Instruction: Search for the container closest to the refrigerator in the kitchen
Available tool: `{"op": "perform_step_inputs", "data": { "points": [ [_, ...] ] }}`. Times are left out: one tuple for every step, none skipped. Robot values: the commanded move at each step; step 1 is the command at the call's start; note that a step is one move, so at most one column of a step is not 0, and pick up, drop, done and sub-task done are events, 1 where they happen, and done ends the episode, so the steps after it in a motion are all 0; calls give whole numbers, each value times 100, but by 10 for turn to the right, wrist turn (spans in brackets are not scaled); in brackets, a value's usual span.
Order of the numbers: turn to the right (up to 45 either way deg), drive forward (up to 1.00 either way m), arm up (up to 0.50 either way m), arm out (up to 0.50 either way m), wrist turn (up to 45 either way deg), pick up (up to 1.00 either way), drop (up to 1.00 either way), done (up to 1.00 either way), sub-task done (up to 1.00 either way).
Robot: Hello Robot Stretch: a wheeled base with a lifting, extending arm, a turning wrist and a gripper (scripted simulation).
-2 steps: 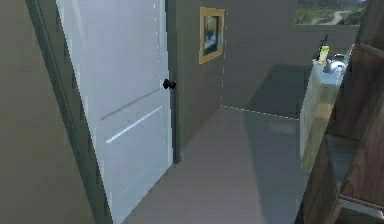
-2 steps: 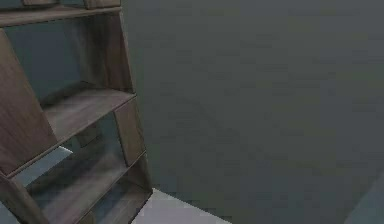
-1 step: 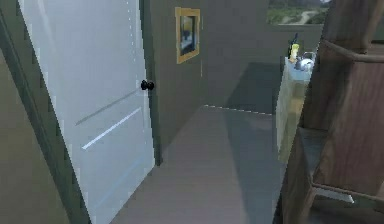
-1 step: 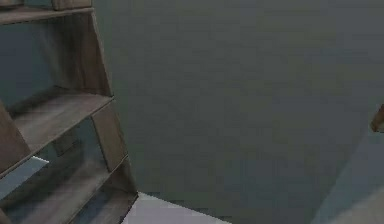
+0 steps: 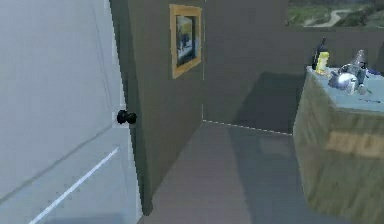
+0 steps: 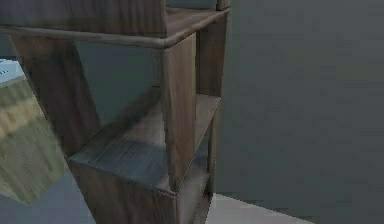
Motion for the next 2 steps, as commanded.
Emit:
{"op": "perform_step_inputs", "data": {
  "points": [
    [180, 0, 0, 0, 0, 0, 0, 0, 0],
    [0, 70, 0, 0, 0, 0, 0, 0, 0]
  ]
}}
